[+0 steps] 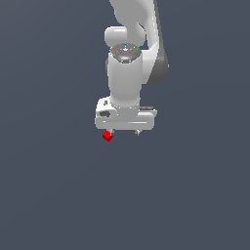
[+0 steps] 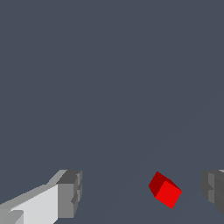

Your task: Pick up the red cube and move it to a goal position.

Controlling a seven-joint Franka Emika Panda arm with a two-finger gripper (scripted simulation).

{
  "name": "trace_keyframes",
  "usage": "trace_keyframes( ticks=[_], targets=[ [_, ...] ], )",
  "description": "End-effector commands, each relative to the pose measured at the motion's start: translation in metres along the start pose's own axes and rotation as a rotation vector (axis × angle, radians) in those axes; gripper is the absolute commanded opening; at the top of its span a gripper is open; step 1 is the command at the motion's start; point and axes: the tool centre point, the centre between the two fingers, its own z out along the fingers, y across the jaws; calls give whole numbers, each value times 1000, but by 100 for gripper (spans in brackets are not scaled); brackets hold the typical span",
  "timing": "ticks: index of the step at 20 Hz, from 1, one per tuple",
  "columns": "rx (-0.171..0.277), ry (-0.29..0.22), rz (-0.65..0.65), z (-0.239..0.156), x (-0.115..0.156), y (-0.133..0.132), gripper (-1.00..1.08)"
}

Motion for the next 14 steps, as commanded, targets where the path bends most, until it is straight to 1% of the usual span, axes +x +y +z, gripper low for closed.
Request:
trace_keyframes(
  ticks=[1, 7, 14],
  targets=[
    [0, 0, 0, 0, 0, 0, 100],
    [-1, -4, 35, 11, -5, 8, 100],
    [-4, -18, 162, 50, -27, 34, 100]
  ],
)
